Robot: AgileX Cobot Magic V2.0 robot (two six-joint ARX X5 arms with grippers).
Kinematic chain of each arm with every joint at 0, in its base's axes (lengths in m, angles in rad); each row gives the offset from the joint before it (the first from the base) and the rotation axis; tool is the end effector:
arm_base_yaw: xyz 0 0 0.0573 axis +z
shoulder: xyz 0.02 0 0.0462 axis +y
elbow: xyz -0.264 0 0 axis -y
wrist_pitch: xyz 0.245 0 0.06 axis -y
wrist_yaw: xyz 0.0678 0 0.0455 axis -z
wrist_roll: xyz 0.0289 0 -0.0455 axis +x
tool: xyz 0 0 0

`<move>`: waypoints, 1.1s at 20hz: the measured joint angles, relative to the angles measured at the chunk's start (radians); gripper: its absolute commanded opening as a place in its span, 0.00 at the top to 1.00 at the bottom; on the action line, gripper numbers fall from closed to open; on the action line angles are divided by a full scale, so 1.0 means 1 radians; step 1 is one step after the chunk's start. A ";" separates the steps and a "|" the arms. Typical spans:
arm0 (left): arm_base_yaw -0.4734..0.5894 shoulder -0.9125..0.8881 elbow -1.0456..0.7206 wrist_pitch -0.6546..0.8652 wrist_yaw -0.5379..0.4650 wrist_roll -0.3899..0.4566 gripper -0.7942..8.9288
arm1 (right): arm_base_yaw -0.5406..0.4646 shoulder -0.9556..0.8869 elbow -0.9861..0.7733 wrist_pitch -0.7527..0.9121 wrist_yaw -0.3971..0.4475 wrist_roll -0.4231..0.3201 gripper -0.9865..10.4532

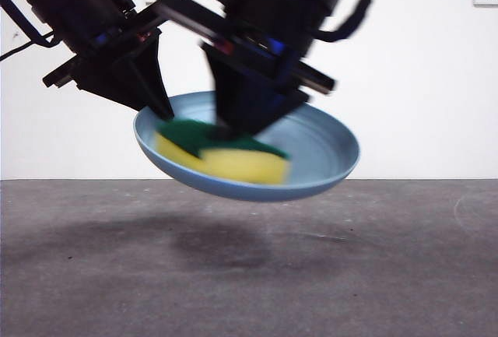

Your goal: Pick up the plate,pick up the cloth,clean the plate with the cloth

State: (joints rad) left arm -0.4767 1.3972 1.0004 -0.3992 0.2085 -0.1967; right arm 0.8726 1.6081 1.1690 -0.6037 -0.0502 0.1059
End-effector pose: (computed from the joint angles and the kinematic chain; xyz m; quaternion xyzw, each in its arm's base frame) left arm 0.2556 -0.1387 0.2555 -0.0337 0.4126 -0.2705 0.8692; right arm 0.2083 0.2505 0.2340 -0.1577 0.4764 0.3613 0.7859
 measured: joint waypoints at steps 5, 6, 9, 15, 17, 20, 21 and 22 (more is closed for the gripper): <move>0.027 0.000 0.000 -0.023 0.047 -0.003 0.93 | -0.089 -0.005 0.000 -0.113 0.298 -0.025 0.93; 0.027 0.000 0.000 -0.034 0.067 -0.007 0.93 | -0.108 -0.012 0.000 -0.085 0.324 -0.025 0.93; 0.025 0.000 0.000 -0.051 0.094 -0.019 0.93 | -0.141 -0.032 0.000 0.020 0.330 -0.026 0.93; 0.002 0.000 0.000 -0.042 0.105 -0.044 0.93 | -0.154 -0.036 0.000 0.200 0.219 -0.027 0.93; -0.005 0.000 0.000 -0.028 0.105 -0.045 0.93 | -0.154 -0.036 0.000 0.241 0.125 -0.012 0.93; -0.007 0.000 0.000 0.006 0.105 -0.055 0.93 | -0.145 -0.035 0.000 0.265 0.029 0.023 0.93; -0.008 0.001 0.000 0.027 0.104 -0.061 0.93 | -0.143 -0.035 0.000 0.267 -0.002 0.038 0.93; -0.010 0.002 0.000 0.051 0.090 -0.070 0.93 | -0.138 -0.035 0.000 0.266 -0.034 0.052 0.93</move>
State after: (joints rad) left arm -0.4870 1.3991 1.0004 -0.3485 0.2981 -0.2668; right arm 0.7345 1.5726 1.1694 -0.3382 -0.0837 0.1577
